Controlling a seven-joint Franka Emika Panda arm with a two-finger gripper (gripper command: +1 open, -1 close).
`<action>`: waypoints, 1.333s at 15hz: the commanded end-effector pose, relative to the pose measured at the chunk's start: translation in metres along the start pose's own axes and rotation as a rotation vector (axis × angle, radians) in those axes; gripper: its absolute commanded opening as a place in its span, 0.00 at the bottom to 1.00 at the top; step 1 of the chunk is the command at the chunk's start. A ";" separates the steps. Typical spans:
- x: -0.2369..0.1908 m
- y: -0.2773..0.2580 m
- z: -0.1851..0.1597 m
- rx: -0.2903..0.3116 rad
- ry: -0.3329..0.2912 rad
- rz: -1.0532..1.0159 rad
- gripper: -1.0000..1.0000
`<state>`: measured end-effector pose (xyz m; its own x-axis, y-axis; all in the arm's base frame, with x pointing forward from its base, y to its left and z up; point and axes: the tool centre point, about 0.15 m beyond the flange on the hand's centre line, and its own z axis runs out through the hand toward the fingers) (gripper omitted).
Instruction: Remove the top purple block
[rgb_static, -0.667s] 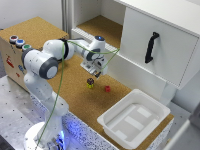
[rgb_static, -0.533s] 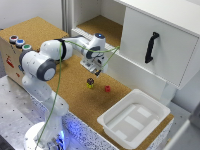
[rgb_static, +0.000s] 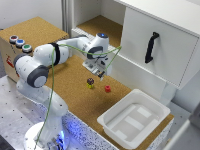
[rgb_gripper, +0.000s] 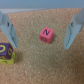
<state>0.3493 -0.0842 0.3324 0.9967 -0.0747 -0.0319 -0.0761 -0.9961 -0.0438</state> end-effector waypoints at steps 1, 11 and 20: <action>0.008 0.012 0.058 0.038 -0.015 -0.034 0.00; 0.036 -0.043 0.083 0.072 -0.028 -0.069 0.00; 0.040 -0.132 0.084 0.151 -0.047 -0.216 0.00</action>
<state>0.3793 -0.0086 0.2499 0.9988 0.0433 -0.0234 0.0390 -0.9865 -0.1588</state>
